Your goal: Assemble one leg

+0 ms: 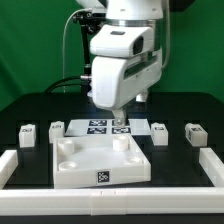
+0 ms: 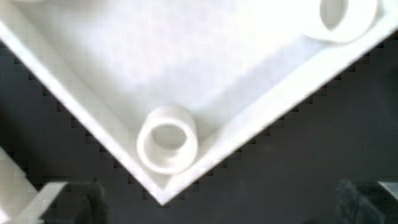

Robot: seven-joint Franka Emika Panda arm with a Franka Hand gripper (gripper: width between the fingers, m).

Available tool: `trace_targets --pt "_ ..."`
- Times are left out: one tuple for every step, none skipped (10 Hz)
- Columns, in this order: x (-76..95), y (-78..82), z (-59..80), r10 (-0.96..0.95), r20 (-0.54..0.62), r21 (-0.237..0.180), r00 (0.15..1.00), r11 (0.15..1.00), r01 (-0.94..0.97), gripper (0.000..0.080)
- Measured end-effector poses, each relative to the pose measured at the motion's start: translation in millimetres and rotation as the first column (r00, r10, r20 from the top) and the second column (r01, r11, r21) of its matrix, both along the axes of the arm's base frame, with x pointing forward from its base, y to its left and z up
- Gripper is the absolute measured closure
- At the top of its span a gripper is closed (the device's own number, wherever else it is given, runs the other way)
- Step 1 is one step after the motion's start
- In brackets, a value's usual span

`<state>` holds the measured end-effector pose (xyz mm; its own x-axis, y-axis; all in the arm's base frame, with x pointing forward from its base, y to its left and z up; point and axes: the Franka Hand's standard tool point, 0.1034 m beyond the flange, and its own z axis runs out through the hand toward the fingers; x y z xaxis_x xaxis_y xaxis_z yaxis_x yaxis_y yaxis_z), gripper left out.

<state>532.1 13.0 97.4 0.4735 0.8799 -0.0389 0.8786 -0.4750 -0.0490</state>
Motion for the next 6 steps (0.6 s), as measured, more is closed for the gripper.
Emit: trace_targets --pt "-0.1 0.5 -0.2 0.002 0.000 0.000 1.000 1.000 -0.002 0.0150" --pt "-0.2 0.0 -0.4 0.001 -0.001 0.000 1.000 1.000 -0.001 0.0150" --pt "-0.5 -0.3 -0.6 0.003 -0.001 0.000 1.000 1.000 -0.003 0.0150" --pt "-3.0 -4.6 -3.3 0.097 0.013 0.007 0.995 0.995 -0.097 0.0150" --pt "-18.8 -12.3 -8.5 0.202 0.020 0.012 0.979 0.979 -0.202 0.0150" --pt "-37.7 -20.7 -12.7 0.306 0.021 0.017 0.952 0.952 -0.306 0.0150"
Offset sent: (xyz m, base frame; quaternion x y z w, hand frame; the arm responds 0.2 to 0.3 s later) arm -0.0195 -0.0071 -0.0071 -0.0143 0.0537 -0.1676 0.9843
